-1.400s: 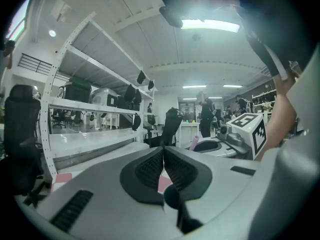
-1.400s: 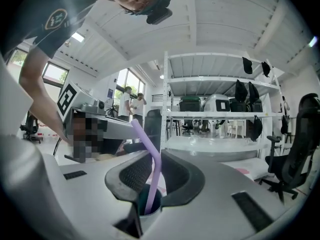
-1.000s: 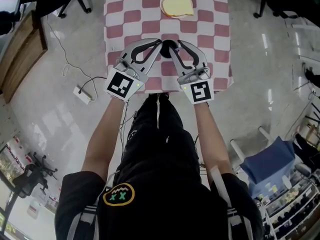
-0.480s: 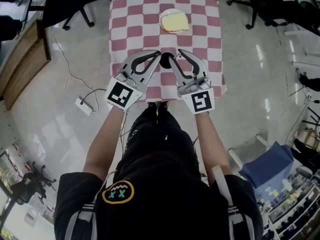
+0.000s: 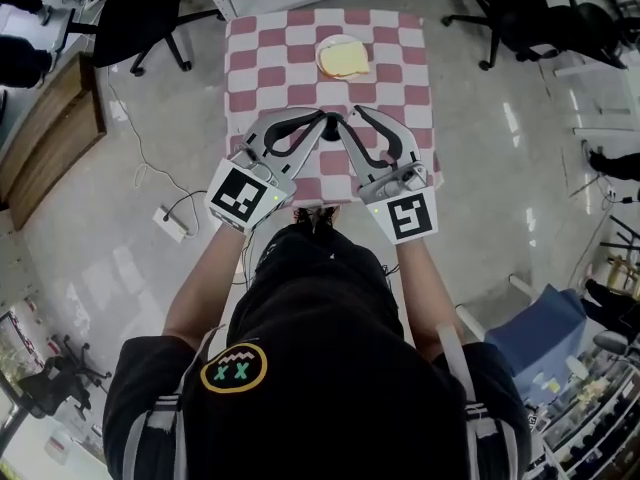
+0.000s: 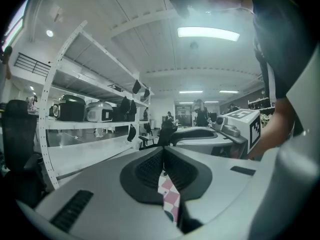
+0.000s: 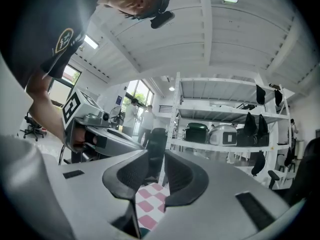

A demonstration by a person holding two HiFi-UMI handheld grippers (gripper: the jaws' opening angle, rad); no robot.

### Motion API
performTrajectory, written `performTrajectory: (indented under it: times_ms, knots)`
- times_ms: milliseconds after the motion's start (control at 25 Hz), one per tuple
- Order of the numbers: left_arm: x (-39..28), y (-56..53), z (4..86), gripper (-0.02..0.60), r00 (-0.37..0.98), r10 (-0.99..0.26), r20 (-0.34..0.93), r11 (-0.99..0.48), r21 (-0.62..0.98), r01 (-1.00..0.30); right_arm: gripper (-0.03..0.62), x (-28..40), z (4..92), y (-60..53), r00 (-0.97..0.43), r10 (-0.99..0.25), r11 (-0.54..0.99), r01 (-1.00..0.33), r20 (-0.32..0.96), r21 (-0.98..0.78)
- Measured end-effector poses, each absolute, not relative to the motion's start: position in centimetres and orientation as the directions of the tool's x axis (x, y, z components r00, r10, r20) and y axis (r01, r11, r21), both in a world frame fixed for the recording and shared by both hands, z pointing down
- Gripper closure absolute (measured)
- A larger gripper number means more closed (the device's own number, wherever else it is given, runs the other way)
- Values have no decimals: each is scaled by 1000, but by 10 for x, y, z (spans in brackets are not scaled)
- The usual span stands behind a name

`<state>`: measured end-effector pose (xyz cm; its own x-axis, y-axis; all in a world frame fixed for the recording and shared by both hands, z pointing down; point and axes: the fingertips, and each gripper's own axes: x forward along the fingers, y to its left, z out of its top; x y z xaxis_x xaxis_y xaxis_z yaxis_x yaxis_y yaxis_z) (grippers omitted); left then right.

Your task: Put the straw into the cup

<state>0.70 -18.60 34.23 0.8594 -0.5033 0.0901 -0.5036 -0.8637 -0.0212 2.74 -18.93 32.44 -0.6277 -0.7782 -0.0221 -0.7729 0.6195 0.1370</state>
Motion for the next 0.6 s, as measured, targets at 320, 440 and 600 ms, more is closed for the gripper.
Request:
performTrajectory:
  times_ms: [320, 440, 600]
  knots:
    - [4, -171, 296, 561, 868, -494, 52, -870, -29, -493, 562, 22, 289, -169, -647, -762, 634, -755, -31, 165]
    - [3, -163, 287, 561, 877, -478, 45, -878, -45, -477, 571, 21, 282, -162, -653, -757, 641, -749, -26, 167]
    - [2, -157, 277, 561, 877, -479, 33, -878, -48, -477, 572, 21, 277, -155, -650, -759, 637, -751, -25, 176]
